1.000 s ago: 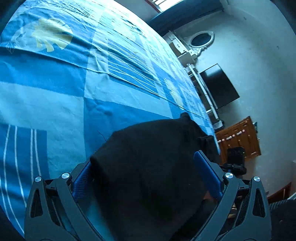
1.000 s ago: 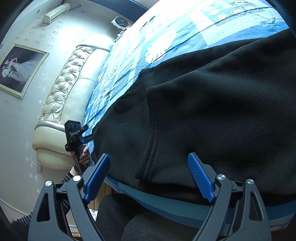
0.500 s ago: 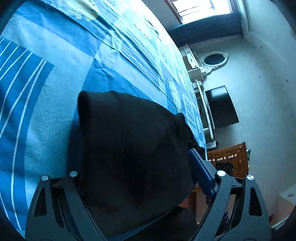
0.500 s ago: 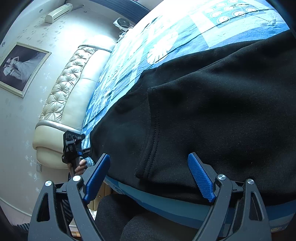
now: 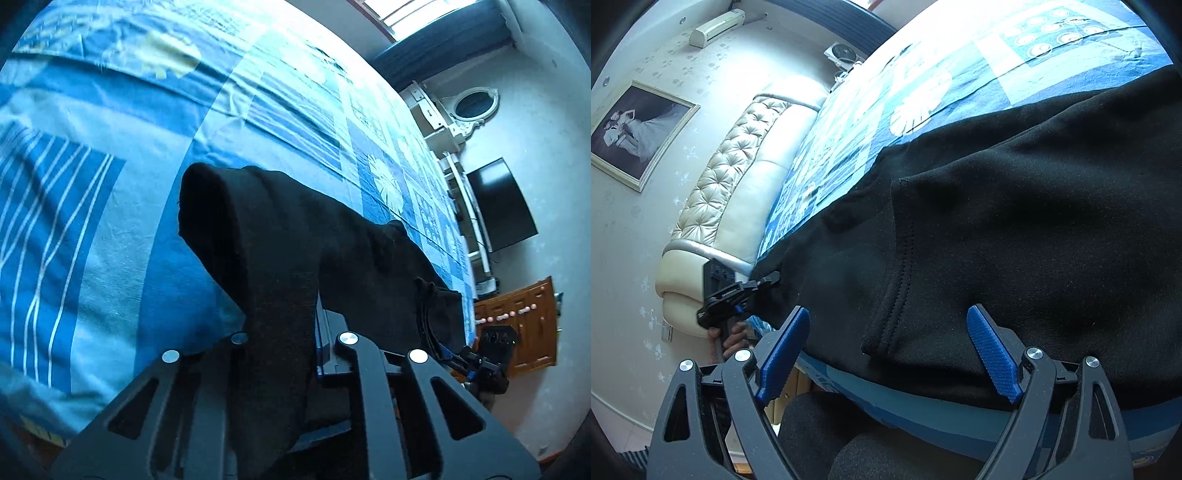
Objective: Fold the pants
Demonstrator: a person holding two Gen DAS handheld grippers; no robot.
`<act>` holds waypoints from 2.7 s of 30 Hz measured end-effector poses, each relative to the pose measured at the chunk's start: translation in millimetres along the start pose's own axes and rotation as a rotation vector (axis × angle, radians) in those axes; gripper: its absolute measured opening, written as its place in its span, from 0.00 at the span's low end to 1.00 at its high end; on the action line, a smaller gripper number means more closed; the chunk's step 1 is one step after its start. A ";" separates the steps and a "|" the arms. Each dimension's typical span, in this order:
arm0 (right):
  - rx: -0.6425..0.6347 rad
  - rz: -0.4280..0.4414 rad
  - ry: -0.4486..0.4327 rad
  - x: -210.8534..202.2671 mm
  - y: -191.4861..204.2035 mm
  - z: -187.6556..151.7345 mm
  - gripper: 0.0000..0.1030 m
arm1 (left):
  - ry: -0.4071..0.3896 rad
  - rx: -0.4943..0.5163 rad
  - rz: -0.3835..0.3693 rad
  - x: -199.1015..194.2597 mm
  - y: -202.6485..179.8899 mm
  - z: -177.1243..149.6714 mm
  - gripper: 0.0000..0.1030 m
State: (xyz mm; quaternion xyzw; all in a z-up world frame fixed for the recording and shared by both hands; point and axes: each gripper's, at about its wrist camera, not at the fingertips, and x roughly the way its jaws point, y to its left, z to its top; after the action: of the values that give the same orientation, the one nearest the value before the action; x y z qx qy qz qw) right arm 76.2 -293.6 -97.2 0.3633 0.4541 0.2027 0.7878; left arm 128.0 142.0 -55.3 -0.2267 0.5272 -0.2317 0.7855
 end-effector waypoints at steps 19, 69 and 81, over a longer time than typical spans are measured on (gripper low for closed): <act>-0.016 -0.005 -0.054 0.6 4.6 -3.5 0.87 | -0.121 0.384 0.320 5.5 -181.4 -38.3 0.12; 0.220 0.024 -0.421 -186.8 -104.5 -19.2 0.87 | 0.012 0.728 0.482 216.3 -395.8 -127.6 0.11; 0.273 0.035 -0.439 -194.9 -129.3 -28.8 0.87 | 0.022 0.747 0.542 244.4 -401.8 -142.0 0.11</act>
State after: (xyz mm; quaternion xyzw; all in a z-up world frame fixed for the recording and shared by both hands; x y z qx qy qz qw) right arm -48.5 -493.6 -93.6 0.5094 0.2890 0.0696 0.8076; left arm 27.6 -338.6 -39.3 0.2205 0.4560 -0.1943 0.8401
